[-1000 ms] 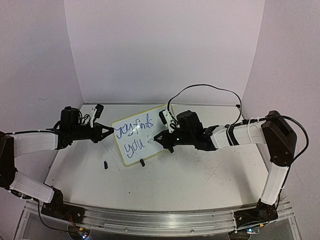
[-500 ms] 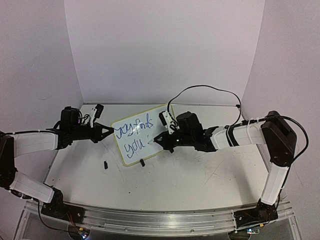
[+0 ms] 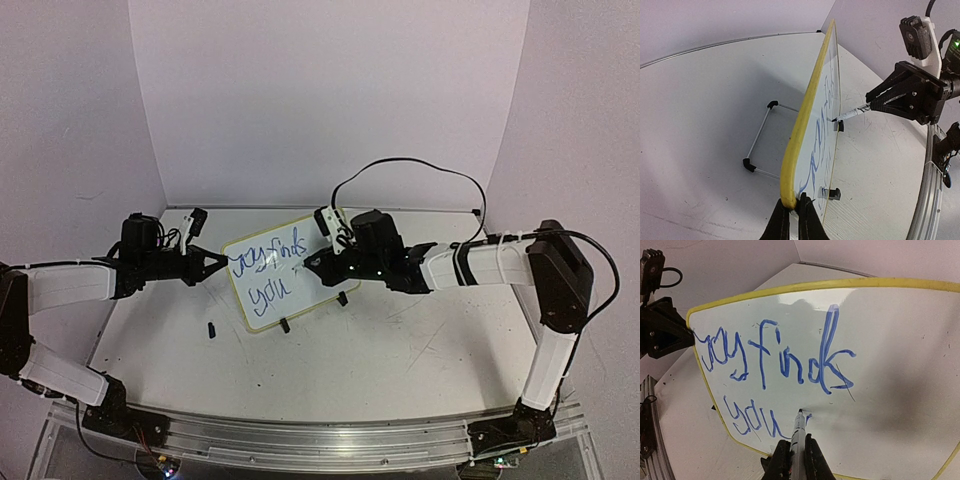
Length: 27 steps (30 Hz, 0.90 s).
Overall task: Write a sentence on the whiteboard
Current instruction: Write on the whiteboard with the whiteboard marker without the cap.
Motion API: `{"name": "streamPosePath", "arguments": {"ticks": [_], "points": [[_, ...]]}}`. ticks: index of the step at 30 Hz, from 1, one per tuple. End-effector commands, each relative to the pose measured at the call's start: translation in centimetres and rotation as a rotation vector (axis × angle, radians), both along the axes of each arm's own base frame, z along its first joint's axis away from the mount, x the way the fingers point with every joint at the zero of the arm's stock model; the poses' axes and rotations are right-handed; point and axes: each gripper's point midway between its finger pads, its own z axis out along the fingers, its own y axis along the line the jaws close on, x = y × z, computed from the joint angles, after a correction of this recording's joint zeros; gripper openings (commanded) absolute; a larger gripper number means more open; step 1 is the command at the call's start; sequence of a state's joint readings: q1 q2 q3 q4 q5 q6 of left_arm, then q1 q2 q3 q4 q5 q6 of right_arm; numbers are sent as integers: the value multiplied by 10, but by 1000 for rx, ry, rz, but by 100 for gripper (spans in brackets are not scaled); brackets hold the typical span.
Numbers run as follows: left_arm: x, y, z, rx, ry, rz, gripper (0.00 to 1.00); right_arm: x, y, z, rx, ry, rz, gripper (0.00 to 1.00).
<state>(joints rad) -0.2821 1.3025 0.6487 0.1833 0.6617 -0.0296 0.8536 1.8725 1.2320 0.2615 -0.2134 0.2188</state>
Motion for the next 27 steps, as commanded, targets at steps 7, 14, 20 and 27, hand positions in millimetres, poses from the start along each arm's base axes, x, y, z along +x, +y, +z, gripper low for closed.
{"name": "streamPosePath", "arguments": {"ticks": [7, 14, 20, 27], "points": [[5, 2, -4, 67, -40, -1, 0, 4, -2, -6, -32, -10, -21, 0], [5, 2, -3, 67, -42, 0, 0, 2, -6, -19, -54, 9, -30, 0], [5, 2, -3, 67, -42, 1, 0, -3, -10, -28, -62, 33, -32, 0], [5, 2, -3, 67, -42, 1, 0, -11, -15, -40, -62, 69, -30, 0]]}}
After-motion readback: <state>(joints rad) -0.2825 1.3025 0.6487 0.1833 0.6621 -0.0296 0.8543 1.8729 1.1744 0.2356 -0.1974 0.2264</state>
